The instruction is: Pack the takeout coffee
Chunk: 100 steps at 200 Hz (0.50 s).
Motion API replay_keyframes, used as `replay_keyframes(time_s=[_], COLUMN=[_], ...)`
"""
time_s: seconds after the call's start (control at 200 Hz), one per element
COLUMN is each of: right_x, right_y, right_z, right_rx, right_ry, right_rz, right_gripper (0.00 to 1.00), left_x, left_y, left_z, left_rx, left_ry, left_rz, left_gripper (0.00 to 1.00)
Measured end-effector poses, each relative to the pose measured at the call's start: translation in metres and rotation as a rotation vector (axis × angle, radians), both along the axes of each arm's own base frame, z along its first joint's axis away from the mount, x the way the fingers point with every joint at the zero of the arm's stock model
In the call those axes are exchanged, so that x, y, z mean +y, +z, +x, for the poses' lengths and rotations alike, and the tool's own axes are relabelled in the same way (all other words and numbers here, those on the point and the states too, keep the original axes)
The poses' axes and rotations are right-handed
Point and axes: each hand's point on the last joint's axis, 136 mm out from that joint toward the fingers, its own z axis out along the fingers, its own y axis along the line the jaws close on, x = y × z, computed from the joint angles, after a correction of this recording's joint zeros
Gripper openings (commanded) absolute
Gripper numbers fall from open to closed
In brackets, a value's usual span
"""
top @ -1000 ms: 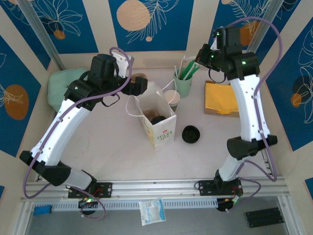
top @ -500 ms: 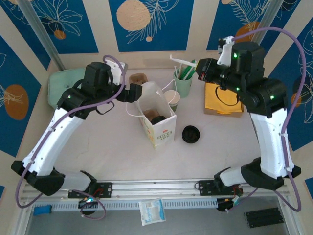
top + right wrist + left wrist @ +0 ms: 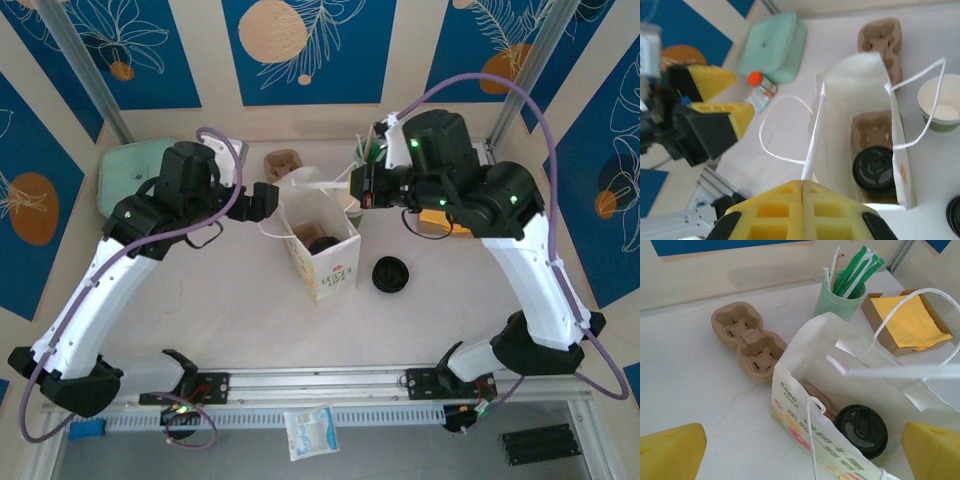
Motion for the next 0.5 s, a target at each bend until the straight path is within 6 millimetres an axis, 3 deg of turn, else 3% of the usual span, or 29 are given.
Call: replay_keyframes(time_s=[0.31,0.5], right_x=[0.002,0.018], right_y=[-0.033,-0.056], right_z=[-0.007,0.001], right_rx=[0.111,0.164], right_ry=[0.045,0.093], right_rz=[-0.169,-0.278], right_gripper=[0.0,0.0], left_x=[0.0,-0.001], left_y=[-0.005,-0.006], left_z=[-0.001,-0.001], left_rx=[0.014,0.018], left_ry=[-0.001,-0.008], left_rz=[0.008,0.006], left_gripper=[0.99,0.99])
